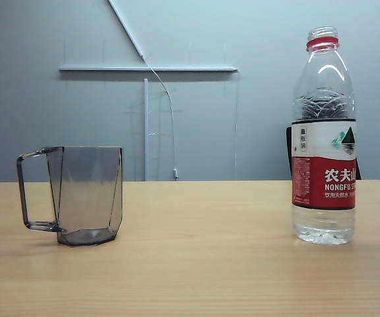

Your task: Pick up the mineral water bottle on the table and pour water into the mug until it's half full.

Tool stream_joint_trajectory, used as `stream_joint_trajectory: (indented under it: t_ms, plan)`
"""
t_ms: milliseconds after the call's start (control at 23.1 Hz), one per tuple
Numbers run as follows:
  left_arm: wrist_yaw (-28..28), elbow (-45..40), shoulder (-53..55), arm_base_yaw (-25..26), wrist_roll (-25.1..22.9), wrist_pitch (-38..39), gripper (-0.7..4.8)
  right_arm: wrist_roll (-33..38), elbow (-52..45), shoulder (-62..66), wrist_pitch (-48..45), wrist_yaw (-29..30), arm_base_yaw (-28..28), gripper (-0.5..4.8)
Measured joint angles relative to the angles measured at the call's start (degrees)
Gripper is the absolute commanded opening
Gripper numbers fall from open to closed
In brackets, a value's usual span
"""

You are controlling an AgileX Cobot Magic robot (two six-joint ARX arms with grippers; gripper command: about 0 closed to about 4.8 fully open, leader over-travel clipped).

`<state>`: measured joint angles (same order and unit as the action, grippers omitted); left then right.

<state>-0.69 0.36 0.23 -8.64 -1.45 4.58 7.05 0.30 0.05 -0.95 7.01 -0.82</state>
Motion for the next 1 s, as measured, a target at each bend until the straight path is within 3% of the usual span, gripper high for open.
stream_joint_trajectory:
  t_ms: [87,130,303,476,606,779,909,952,995]
  plan:
    - [-0.57,0.0,0.0,-5.46,0.0,0.0,-0.02,3.04,0.0,0.0,0.0,1.86,0.0,-0.01]
    - [-0.55,0.02,0.0,-11.37,0.0,0.0,-0.02,7.21,0.0,0.0,0.0,4.24,0.02,-0.01]
    - [-0.5,0.0,0.02,-25.55,0.0,0.02,-0.02,12.22,0.0,0.0,0.0,10.91,0.04,-0.01]
    - [-0.5,0.0,0.02,-33.16,0.0,0.0,-0.02,16.48,0.02,0.0,0.09,15.93,0.15,0.0]
    - [-0.61,0.0,0.02,-35.32,0.0,0.0,-0.02,18.47,0.09,0.0,0.52,18.38,0.63,-0.01]
    - [-0.61,0.0,0.02,-37.86,0.0,0.0,-0.02,16.39,5.81,0.17,7.41,18.49,6.25,-0.06]
    - [-0.61,0.02,0.02,-37.86,0.0,0.0,-0.02,10.99,9.66,0.35,14.47,13.22,11.52,0.04]
    - [-0.61,0.0,0.02,-37.86,0.0,0.0,-0.02,9.35,10.75,0.52,16.9,10.64,13.11,1.13]
    - [-0.61,0.02,0.02,-37.86,0.0,0.0,-0.02,7.91,11.08,0.74,18.21,8.15,15.69,1.55]
